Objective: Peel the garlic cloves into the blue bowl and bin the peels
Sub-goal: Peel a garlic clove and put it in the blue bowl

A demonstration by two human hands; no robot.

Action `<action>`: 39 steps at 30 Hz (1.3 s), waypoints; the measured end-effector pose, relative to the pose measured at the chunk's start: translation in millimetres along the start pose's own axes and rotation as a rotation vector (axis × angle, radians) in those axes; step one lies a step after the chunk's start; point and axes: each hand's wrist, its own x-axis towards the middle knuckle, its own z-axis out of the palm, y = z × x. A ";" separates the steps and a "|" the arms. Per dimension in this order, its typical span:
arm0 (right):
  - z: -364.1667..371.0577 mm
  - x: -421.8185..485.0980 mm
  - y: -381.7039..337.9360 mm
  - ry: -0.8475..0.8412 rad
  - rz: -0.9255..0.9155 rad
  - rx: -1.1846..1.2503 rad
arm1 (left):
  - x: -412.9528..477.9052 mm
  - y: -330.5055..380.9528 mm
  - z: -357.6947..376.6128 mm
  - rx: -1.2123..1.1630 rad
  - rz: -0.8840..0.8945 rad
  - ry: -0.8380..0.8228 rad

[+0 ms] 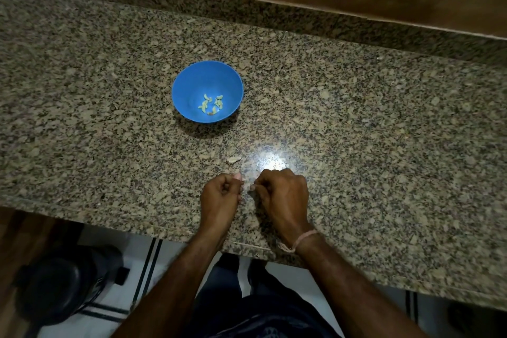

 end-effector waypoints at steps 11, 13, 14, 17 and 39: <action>2.3 1.9 -0.8 0.038 0.024 0.120 | 2.4 3.8 -0.5 0.051 0.040 -0.003; 4.2 0.4 0.7 0.035 -0.009 0.164 | 3.6 3.8 -0.3 0.054 0.040 -0.010; 4.4 -0.2 1.0 0.022 -0.009 0.234 | 3.4 4.9 -0.1 0.065 0.048 -0.011; 0.5 2.6 -1.3 -0.098 0.101 0.605 | 0.8 9.8 0.6 0.114 0.086 -0.023; -17.3 3.5 -18.4 -0.366 0.577 1.133 | -11.8 11.8 -5.6 0.253 0.365 -0.108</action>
